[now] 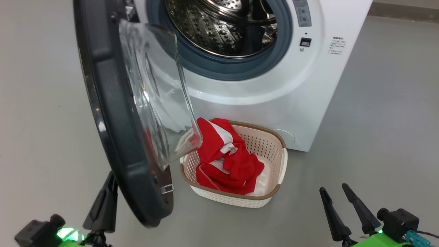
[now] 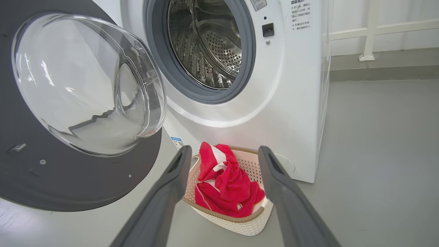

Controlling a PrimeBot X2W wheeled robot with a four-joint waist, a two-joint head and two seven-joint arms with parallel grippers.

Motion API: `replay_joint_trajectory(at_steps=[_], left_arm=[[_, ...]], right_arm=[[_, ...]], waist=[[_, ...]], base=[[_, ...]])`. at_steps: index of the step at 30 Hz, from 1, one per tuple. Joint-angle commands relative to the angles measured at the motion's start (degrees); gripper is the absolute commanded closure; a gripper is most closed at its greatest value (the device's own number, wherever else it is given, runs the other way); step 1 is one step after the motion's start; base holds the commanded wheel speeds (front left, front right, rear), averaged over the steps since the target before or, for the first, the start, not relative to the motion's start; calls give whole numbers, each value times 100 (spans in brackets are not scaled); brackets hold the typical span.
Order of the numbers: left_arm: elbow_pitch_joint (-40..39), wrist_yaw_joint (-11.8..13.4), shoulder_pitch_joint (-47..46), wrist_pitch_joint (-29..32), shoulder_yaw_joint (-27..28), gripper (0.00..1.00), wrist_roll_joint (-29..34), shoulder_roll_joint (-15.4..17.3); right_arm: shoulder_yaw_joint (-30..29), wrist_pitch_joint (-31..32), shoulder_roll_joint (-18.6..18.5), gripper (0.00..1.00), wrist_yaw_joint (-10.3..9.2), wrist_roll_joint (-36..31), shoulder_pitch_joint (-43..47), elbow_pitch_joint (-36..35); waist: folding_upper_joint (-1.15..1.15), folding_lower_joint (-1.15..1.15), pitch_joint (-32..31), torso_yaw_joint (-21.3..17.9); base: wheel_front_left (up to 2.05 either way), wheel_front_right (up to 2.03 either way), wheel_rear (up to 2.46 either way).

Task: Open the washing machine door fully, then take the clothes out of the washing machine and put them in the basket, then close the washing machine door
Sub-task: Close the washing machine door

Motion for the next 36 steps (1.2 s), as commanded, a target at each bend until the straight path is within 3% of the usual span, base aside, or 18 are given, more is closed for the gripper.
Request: replay_joint_trajectory(at_steps=[1, 12, 20, 28, 36], left_arm=[[-202, -39, -317, -45, 87, 100, -15, 96], [-86, -39, -1119, -45, -609, 100, 10, -109], [461, -39, -2159, -45, -1065, 100, 231, -391], [1066, -39, -3020, -45, -1069, 100, 377, -495], [1657, -39, -3784, -45, -921, 100, 378, -370]], right_arm=[[85, -37, -50, 0, 37, -44, -264, -157], [16, -37, 4, 0, 37, -42, -524, -215], [-69, -37, 113, 0, 37, -23, -740, -264], [-117, -37, 253, 0, 37, 11, -923, -286], [-122, -37, 397, 0, 37, 49, -1057, -279]], waist=[[0, 0, 92, -115], [0, 0, 468, -549], [0, 0, 865, -1172], [0, 0, 1198, -1752], [0, 0, 1431, -2396]], base=[[0, 0, 0], [0, 0, 0], [0, 0, 0], [0, 0, 0], [0, 0, 0]])
